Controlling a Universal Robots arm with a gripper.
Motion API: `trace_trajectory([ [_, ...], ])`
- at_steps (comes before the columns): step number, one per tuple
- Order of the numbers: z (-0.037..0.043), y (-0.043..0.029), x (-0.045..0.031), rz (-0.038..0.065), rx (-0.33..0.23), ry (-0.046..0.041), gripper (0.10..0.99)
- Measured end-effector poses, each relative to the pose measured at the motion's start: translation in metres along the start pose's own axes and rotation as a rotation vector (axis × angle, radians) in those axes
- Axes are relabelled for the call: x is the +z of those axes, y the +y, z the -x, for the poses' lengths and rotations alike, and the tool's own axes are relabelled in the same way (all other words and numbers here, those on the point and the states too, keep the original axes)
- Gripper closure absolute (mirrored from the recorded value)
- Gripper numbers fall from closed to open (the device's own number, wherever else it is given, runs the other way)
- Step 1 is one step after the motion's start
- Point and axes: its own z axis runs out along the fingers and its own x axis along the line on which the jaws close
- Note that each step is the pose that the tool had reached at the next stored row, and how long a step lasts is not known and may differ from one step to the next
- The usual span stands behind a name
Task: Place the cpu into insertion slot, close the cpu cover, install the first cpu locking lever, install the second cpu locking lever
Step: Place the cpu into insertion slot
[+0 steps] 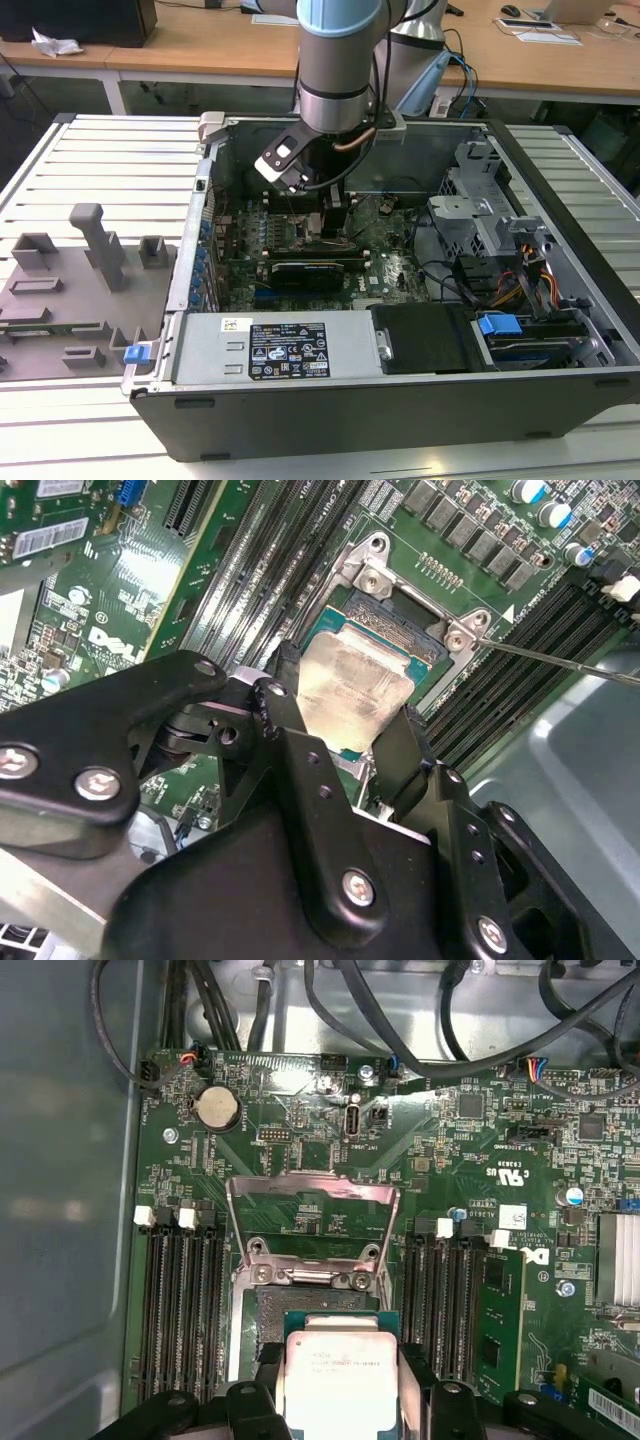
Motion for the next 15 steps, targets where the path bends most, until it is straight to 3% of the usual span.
trace_trajectory([
  [7,-0.0019,-0.0002,0.0028,0.000,0.005,-0.0002,0.549],
  [12,-0.0080,-0.0003,0.0122,0.000,0.010,-0.0003,0.549],
  [15,-0.0081,-0.0004,0.0136,0.000,0.019,-0.0009,0.549],
])
